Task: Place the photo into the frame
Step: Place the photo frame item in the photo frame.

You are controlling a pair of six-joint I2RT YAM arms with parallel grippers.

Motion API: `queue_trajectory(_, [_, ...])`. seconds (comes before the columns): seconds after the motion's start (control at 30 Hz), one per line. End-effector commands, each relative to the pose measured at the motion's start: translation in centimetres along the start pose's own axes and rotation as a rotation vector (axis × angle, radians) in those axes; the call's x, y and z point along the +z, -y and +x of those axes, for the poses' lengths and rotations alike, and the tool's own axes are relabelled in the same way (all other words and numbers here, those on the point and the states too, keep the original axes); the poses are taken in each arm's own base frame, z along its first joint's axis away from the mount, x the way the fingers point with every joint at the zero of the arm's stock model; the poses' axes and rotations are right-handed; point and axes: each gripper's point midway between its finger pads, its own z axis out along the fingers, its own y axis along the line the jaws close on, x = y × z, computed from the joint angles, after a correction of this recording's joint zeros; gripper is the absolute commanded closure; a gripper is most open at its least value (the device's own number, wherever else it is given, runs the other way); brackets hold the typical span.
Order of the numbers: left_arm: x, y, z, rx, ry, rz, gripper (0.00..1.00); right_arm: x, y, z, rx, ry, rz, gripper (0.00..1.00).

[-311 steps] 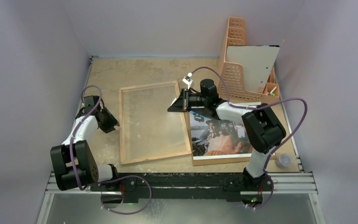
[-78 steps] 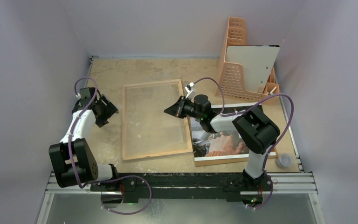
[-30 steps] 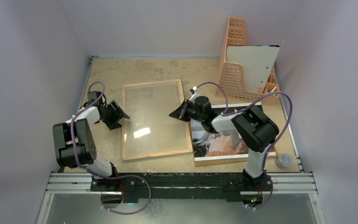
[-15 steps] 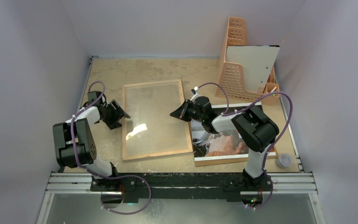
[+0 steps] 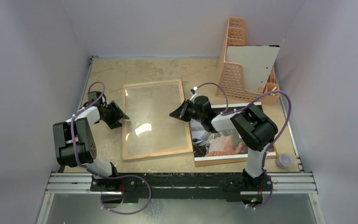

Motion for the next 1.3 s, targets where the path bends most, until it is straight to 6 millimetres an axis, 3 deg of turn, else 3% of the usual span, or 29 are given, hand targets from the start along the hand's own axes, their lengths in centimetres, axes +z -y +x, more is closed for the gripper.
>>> queue_trajectory(0.0, [0.6,0.2,0.2,0.019,-0.014,0.013,0.5,0.5,-1.8,-0.8,-0.014,-0.006,-0.028,0.97])
queue_trajectory(0.23, [0.8,-0.3,0.3,0.023,-0.017,-0.017,0.63,1.1,-1.8,-0.7,-0.018,-0.029,0.002,0.95])
queue_trajectory(0.53, [0.6,-1.4,0.1,0.056,0.004,-0.124,0.64,1.2,-0.4,0.5,0.015,-0.1,0.094,0.94])
queue_trajectory(0.7, [0.4,-1.3,-0.1,0.06,0.015,-0.124,0.6,0.9,-0.4,1.3,0.003,-0.155,0.096,1.0])
queue_trajectory(0.97, [0.3,-0.7,-0.1,0.059,0.016,-0.095,0.47,0.7,-1.4,1.7,-0.033,-0.198,0.052,1.0])
queue_trajectory(1.27, [0.4,-0.4,-0.1,0.053,0.016,-0.077,0.43,0.3,-1.0,2.1,-0.039,-0.211,0.062,1.0])
